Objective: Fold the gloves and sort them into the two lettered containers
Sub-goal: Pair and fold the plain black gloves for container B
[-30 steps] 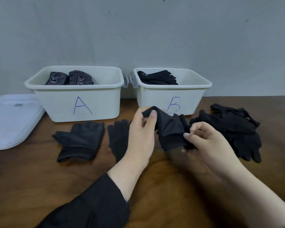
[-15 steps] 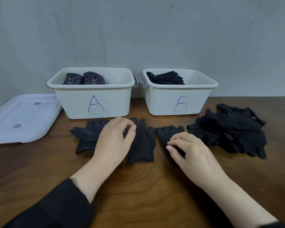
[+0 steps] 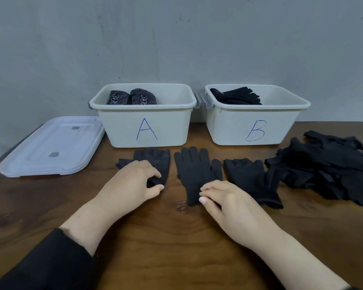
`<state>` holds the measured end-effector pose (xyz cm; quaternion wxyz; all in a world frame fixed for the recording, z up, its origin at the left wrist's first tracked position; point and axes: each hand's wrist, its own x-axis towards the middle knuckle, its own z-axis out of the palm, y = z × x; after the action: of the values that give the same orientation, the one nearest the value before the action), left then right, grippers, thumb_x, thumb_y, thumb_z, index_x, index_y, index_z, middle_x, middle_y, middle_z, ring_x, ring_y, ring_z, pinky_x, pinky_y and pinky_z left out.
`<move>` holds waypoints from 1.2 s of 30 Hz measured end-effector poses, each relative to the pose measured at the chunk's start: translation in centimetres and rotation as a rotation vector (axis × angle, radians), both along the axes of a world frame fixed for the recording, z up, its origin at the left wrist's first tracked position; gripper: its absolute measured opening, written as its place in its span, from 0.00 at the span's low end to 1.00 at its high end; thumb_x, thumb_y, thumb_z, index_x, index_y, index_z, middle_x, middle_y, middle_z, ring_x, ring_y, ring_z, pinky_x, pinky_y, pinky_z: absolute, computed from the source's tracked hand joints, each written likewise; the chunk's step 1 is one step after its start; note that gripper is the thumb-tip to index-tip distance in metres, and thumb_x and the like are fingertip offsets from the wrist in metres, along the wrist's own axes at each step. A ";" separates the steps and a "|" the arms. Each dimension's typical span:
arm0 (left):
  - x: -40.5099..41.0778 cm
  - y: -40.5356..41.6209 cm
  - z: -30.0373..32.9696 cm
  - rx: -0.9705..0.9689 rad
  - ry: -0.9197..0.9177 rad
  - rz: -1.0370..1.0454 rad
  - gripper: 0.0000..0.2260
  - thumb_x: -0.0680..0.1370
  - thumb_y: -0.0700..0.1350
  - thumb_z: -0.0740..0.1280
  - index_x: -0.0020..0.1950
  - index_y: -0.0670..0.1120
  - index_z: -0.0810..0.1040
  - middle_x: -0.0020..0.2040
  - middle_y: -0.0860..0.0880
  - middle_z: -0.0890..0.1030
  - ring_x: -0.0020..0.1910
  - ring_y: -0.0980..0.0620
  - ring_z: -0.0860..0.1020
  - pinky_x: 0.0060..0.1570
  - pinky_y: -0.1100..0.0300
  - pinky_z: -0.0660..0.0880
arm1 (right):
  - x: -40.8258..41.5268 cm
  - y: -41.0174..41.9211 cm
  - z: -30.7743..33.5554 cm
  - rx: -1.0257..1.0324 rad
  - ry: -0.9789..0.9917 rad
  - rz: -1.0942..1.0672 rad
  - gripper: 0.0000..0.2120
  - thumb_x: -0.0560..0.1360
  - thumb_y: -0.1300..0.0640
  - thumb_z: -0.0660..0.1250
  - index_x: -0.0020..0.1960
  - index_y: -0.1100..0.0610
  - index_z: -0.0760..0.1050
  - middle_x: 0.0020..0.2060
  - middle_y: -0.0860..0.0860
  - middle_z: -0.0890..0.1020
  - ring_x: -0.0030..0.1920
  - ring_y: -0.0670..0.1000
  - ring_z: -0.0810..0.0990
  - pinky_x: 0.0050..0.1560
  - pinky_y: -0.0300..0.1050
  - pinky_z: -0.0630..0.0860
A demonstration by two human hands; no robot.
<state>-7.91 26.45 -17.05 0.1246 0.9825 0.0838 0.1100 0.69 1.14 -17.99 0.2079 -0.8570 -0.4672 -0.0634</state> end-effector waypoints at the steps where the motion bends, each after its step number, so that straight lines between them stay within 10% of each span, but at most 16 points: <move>1: 0.1 0.0 0.0 0.015 -0.010 -0.002 0.15 0.77 0.57 0.69 0.61 0.53 0.81 0.56 0.57 0.78 0.55 0.56 0.74 0.55 0.61 0.71 | 0.0 0.2 -0.2 -0.004 -0.004 -0.002 0.17 0.84 0.45 0.57 0.65 0.46 0.80 0.60 0.38 0.79 0.61 0.40 0.74 0.63 0.29 0.66; 9: 0.4 -1.1 0.3 -0.162 -0.248 0.091 0.05 0.80 0.47 0.67 0.45 0.52 0.82 0.44 0.57 0.78 0.45 0.58 0.76 0.46 0.61 0.73 | -0.6 0.2 0.2 0.124 0.054 -0.076 0.20 0.82 0.42 0.56 0.69 0.45 0.76 0.64 0.38 0.78 0.66 0.36 0.72 0.65 0.23 0.58; 14: 1.7 -5.9 4.2 -0.637 -0.552 0.193 0.07 0.79 0.45 0.68 0.42 0.52 0.83 0.42 0.57 0.83 0.45 0.61 0.79 0.46 0.71 0.71 | -1.0 0.7 2.3 0.544 0.524 -0.119 0.22 0.80 0.42 0.59 0.74 0.43 0.71 0.64 0.33 0.77 0.65 0.31 0.73 0.66 0.29 0.70; 17: 3.5 -10.4 5.9 -1.043 -0.522 0.103 0.09 0.80 0.44 0.65 0.45 0.52 0.85 0.44 0.55 0.85 0.47 0.54 0.83 0.52 0.54 0.79 | -1.2 0.7 3.2 0.738 0.726 -0.056 0.23 0.80 0.43 0.61 0.75 0.42 0.68 0.66 0.36 0.78 0.67 0.36 0.74 0.69 0.44 0.74; 22: 5.5 -14.8 6.4 -1.284 -0.367 -0.170 0.13 0.84 0.44 0.59 0.59 0.48 0.82 0.54 0.54 0.85 0.57 0.58 0.81 0.63 0.55 0.75 | 0.1 -2.0 5.4 0.847 0.639 -0.232 0.16 0.82 0.61 0.64 0.66 0.46 0.77 0.51 0.44 0.86 0.53 0.43 0.83 0.57 0.49 0.79; 29: 6.0 -12.4 1.4 -0.627 -0.386 -0.100 0.10 0.83 0.51 0.60 0.56 0.58 0.80 0.46 0.63 0.82 0.50 0.66 0.77 0.46 0.76 0.71 | 5.2 -6.6 11.6 0.666 0.377 -0.400 0.16 0.81 0.64 0.62 0.61 0.48 0.80 0.49 0.38 0.86 0.51 0.42 0.85 0.60 0.49 0.81; 36: 6.3 -12.2 0.5 -0.514 -0.375 -0.087 0.11 0.83 0.51 0.60 0.58 0.55 0.81 0.50 0.63 0.80 0.51 0.67 0.75 0.49 0.75 0.70 | 7.3 -6.8 11.3 0.444 0.064 -0.354 0.15 0.81 0.58 0.64 0.57 0.38 0.79 0.47 0.38 0.84 0.48 0.42 0.81 0.51 0.40 0.77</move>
<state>-1.60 14.23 -16.54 0.3864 0.8841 0.0423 0.2592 7.94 -5.61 -6.67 0.3908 -0.8603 -0.2783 -0.1722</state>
